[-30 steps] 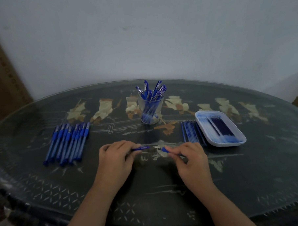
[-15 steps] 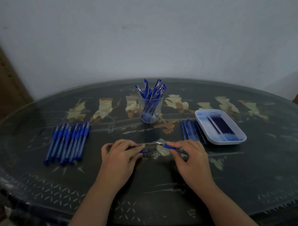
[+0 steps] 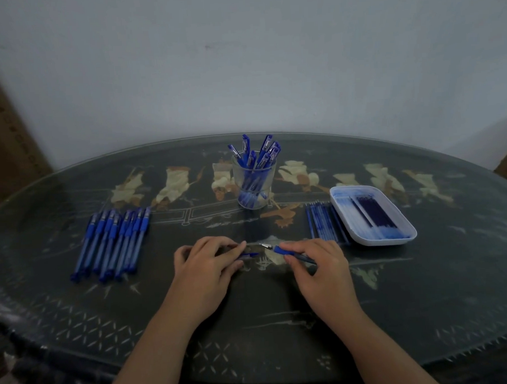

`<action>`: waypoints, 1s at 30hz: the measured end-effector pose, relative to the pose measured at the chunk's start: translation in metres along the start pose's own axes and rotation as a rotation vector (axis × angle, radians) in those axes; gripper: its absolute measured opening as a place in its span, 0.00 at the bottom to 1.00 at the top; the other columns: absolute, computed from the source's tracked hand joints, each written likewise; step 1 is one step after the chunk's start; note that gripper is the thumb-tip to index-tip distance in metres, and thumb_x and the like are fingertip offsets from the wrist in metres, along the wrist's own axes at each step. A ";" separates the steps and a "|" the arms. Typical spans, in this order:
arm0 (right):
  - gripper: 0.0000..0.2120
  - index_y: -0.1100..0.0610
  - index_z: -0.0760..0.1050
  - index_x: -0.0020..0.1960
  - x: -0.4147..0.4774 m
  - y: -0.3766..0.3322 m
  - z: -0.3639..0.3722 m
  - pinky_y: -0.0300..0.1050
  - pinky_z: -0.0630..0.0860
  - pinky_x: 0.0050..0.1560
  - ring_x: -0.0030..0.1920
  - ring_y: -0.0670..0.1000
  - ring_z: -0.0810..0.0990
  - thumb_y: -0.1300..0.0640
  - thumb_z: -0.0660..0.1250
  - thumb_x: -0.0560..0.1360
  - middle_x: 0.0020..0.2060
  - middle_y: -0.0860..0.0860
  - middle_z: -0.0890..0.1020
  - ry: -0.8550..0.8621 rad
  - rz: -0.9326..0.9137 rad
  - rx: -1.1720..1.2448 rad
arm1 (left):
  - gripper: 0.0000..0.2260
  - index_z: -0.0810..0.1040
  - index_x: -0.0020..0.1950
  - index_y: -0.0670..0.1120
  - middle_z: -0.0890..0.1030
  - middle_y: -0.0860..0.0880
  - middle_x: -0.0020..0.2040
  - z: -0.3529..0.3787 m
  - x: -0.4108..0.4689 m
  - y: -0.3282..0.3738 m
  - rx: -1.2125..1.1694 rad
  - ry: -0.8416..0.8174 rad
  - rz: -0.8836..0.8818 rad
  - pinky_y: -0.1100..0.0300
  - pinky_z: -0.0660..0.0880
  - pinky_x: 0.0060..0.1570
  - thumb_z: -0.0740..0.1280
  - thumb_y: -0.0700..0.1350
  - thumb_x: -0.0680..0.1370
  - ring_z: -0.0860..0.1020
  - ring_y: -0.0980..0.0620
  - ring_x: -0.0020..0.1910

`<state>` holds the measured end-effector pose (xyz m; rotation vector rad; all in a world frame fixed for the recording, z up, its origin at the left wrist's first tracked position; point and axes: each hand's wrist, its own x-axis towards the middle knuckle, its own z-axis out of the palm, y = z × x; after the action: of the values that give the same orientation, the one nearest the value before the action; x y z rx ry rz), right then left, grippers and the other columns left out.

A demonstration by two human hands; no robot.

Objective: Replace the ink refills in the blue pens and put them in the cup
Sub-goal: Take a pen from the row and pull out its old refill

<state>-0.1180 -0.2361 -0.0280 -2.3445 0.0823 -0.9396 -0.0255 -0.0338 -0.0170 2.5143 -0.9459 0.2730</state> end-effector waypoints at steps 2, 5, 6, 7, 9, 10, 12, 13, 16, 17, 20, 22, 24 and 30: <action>0.16 0.46 0.82 0.54 0.000 0.000 0.001 0.34 0.70 0.54 0.50 0.44 0.77 0.62 0.76 0.71 0.47 0.36 0.80 0.001 -0.003 0.001 | 0.18 0.65 0.72 0.65 0.67 0.66 0.65 0.001 0.000 0.000 -0.011 0.016 0.011 0.61 0.50 0.61 0.57 0.56 0.81 0.59 0.65 0.68; 0.16 0.46 0.82 0.54 0.000 0.001 0.001 0.36 0.71 0.54 0.50 0.45 0.78 0.62 0.76 0.71 0.47 0.38 0.81 -0.005 -0.008 -0.001 | 0.19 0.71 0.70 0.61 0.72 0.65 0.62 0.002 -0.001 0.000 -0.056 0.084 0.032 0.62 0.51 0.59 0.63 0.55 0.79 0.63 0.64 0.66; 0.16 0.46 0.82 0.54 0.000 0.002 0.001 0.34 0.70 0.55 0.51 0.44 0.77 0.62 0.76 0.71 0.47 0.37 0.81 -0.006 -0.009 -0.003 | 0.19 0.74 0.68 0.60 0.74 0.64 0.60 0.002 -0.001 0.000 -0.086 0.118 0.036 0.62 0.52 0.59 0.66 0.56 0.78 0.65 0.64 0.65; 0.16 0.46 0.82 0.55 0.000 0.001 0.000 0.32 0.69 0.55 0.50 0.43 0.77 0.62 0.76 0.71 0.47 0.36 0.80 -0.002 -0.014 -0.003 | 0.19 0.76 0.66 0.58 0.76 0.63 0.58 0.001 -0.001 0.001 -0.121 0.161 0.043 0.63 0.54 0.58 0.67 0.58 0.76 0.67 0.64 0.63; 0.14 0.45 0.81 0.55 0.001 -0.001 0.000 0.32 0.69 0.54 0.50 0.40 0.76 0.59 0.74 0.73 0.47 0.34 0.78 0.014 -0.042 0.007 | 0.19 0.79 0.61 0.58 0.78 0.63 0.55 -0.002 0.000 0.006 -0.223 0.236 0.046 0.63 0.59 0.59 0.68 0.60 0.73 0.71 0.65 0.60; 0.12 0.46 0.81 0.55 0.001 -0.003 0.000 0.32 0.69 0.54 0.50 0.38 0.75 0.56 0.72 0.74 0.47 0.32 0.77 0.023 -0.070 0.014 | 0.17 0.80 0.60 0.58 0.79 0.64 0.54 -0.003 0.001 0.010 -0.292 0.256 0.037 0.61 0.62 0.60 0.71 0.59 0.72 0.73 0.66 0.58; 0.10 0.48 0.82 0.55 0.002 -0.005 0.001 0.34 0.70 0.53 0.50 0.35 0.74 0.52 0.68 0.75 0.48 0.32 0.77 0.022 -0.129 0.023 | 0.15 0.82 0.56 0.57 0.81 0.66 0.50 -0.004 0.004 0.017 -0.409 0.271 0.033 0.57 0.68 0.61 0.76 0.52 0.70 0.75 0.67 0.56; 0.10 0.49 0.82 0.54 0.002 -0.005 0.001 0.36 0.70 0.53 0.50 0.35 0.74 0.51 0.67 0.75 0.48 0.33 0.78 0.013 -0.148 0.026 | 0.14 0.82 0.54 0.57 0.81 0.67 0.49 -0.003 0.005 0.020 -0.434 0.269 0.043 0.55 0.70 0.60 0.77 0.49 0.70 0.76 0.67 0.55; 0.10 0.49 0.83 0.54 0.001 -0.004 0.001 0.38 0.71 0.53 0.49 0.38 0.74 0.53 0.67 0.75 0.47 0.35 0.77 -0.019 -0.175 0.028 | 0.09 0.84 0.48 0.55 0.81 0.65 0.45 0.003 0.006 0.024 -0.461 0.246 0.060 0.48 0.74 0.55 0.77 0.45 0.70 0.78 0.65 0.50; 0.10 0.49 0.83 0.54 0.000 -0.004 0.001 0.39 0.72 0.52 0.49 0.39 0.74 0.53 0.67 0.74 0.47 0.35 0.77 -0.027 -0.183 0.020 | 0.07 0.83 0.46 0.55 0.81 0.64 0.43 0.006 0.006 0.024 -0.458 0.255 0.060 0.47 0.74 0.53 0.76 0.46 0.70 0.78 0.65 0.48; 0.10 0.47 0.82 0.55 -0.001 -0.004 0.001 0.42 0.72 0.51 0.48 0.42 0.74 0.54 0.68 0.74 0.47 0.35 0.77 -0.034 -0.188 0.004 | 0.06 0.81 0.42 0.54 0.78 0.64 0.39 0.009 0.008 0.022 -0.415 0.235 0.066 0.45 0.74 0.49 0.68 0.55 0.74 0.76 0.64 0.43; 0.10 0.46 0.82 0.55 -0.001 -0.004 0.001 0.42 0.72 0.51 0.48 0.44 0.74 0.54 0.68 0.75 0.46 0.37 0.78 -0.022 -0.189 0.008 | 0.12 0.80 0.40 0.54 0.76 0.65 0.38 0.010 0.007 0.022 -0.373 0.244 0.085 0.45 0.74 0.48 0.63 0.59 0.77 0.75 0.64 0.41; 0.10 0.47 0.82 0.55 -0.001 -0.004 0.001 0.41 0.72 0.52 0.48 0.45 0.75 0.53 0.67 0.75 0.46 0.38 0.79 -0.003 -0.181 0.017 | 0.17 0.80 0.43 0.56 0.77 0.64 0.40 0.008 0.005 0.023 -0.335 0.259 0.054 0.47 0.73 0.52 0.57 0.63 0.78 0.76 0.64 0.44; 0.10 0.48 0.82 0.55 0.000 -0.004 0.000 0.41 0.73 0.52 0.48 0.45 0.75 0.51 0.66 0.76 0.47 0.39 0.80 0.012 -0.157 0.003 | 0.12 0.80 0.53 0.54 0.80 0.62 0.47 0.000 0.004 0.029 -0.490 0.220 0.021 0.74 0.68 0.54 0.75 0.45 0.72 0.76 0.66 0.53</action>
<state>-0.1182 -0.2329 -0.0257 -2.3693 -0.1003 -1.0282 -0.0415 -0.0556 -0.0061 1.9844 -0.8321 0.2786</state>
